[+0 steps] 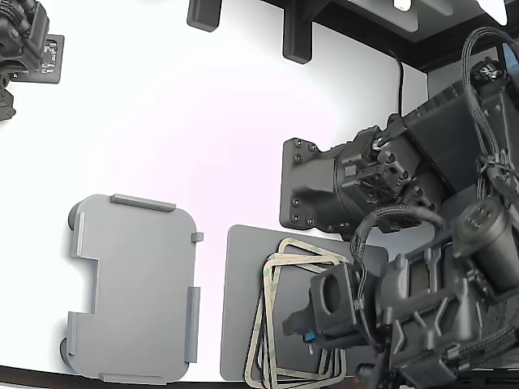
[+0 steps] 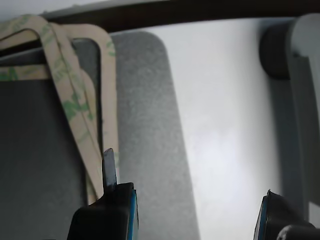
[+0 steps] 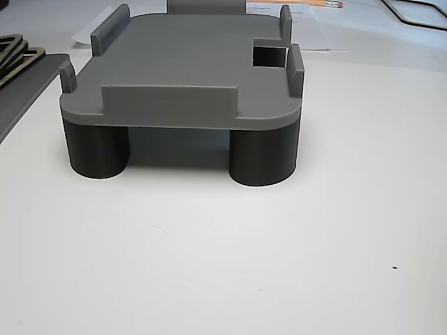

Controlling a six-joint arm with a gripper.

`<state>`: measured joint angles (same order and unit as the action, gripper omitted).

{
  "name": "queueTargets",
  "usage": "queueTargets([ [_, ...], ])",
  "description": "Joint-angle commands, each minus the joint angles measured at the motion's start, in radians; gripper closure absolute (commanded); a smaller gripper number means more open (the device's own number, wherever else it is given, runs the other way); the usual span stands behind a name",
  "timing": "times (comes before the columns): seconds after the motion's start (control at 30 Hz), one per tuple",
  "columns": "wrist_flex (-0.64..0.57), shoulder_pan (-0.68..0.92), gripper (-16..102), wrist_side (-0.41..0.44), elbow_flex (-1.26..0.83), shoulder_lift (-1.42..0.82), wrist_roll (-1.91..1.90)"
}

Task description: Move top rectangular frame to the holder.

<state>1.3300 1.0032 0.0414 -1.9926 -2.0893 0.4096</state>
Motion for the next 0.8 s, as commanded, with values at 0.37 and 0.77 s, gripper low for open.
queueTargets([
  [0.37, 0.000, 0.127, -14, -0.018, 0.176, 0.336, -0.021],
  [0.77, 0.066, 0.156, -14, -0.008, 0.330, 0.531, 0.020],
])
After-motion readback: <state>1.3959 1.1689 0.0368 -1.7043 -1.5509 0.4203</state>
